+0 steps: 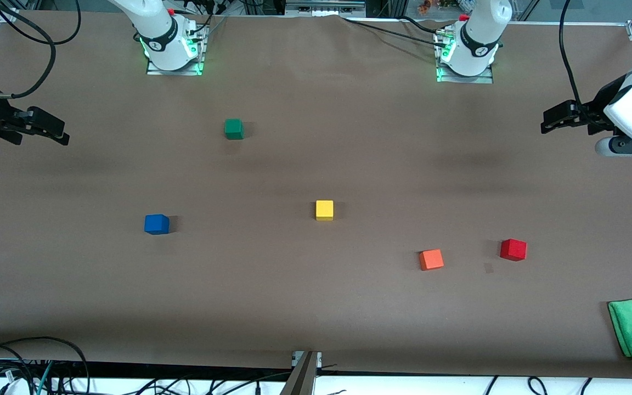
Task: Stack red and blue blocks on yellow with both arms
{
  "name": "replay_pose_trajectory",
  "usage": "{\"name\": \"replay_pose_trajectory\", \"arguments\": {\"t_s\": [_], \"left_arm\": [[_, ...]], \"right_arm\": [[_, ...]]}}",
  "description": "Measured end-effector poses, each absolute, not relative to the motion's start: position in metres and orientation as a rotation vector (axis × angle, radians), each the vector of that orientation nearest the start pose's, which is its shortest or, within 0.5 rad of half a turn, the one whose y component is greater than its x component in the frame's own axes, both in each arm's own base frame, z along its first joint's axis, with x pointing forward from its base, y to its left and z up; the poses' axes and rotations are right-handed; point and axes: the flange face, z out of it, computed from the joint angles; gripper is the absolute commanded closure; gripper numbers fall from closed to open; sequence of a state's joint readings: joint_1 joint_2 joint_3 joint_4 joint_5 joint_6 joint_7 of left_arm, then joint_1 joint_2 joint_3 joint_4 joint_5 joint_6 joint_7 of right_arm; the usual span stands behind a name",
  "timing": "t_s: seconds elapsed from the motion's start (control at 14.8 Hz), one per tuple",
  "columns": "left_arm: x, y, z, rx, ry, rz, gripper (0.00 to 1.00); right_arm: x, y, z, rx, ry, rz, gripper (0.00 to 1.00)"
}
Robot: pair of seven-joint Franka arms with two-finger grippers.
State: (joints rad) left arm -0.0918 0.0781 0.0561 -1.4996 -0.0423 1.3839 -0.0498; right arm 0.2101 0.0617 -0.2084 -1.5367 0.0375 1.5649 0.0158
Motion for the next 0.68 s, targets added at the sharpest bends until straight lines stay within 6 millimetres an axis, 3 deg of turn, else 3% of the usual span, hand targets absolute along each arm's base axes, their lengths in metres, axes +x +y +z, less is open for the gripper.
{"name": "replay_pose_trajectory", "arguments": {"t_s": [0.68], "left_arm": [[0.5558, -0.0265, 0.5992, -3.155, -0.016, 0.319, 0.00]], "right_arm": [[0.5741, 0.0092, 0.6078, -3.117, 0.020, 0.020, 0.00]]}}
